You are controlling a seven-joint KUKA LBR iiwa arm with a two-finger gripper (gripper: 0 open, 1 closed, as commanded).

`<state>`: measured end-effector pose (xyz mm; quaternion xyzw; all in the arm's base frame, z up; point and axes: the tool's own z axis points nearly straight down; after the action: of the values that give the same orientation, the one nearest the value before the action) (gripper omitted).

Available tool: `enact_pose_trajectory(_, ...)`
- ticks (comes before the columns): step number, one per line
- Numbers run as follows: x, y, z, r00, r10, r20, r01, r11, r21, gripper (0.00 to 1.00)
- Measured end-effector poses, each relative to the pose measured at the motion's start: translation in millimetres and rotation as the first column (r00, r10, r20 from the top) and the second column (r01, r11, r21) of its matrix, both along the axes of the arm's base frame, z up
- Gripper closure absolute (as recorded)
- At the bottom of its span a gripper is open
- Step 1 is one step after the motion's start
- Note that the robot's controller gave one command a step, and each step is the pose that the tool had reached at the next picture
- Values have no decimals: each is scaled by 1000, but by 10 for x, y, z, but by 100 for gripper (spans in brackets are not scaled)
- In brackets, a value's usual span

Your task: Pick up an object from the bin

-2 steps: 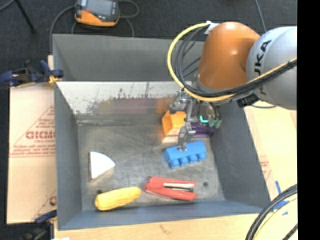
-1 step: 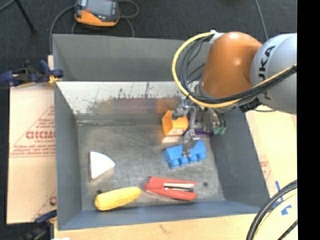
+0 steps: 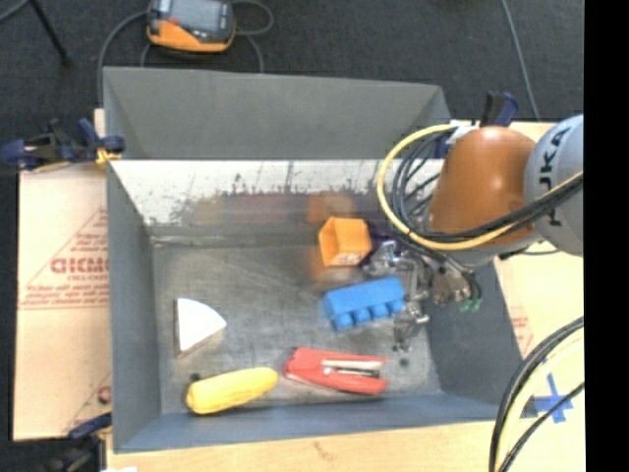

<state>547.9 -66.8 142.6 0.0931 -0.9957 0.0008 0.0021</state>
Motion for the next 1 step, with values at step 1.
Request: enact_pose_trajectory(1,-88,174,-396,999,34,12,-34,999,1,0)
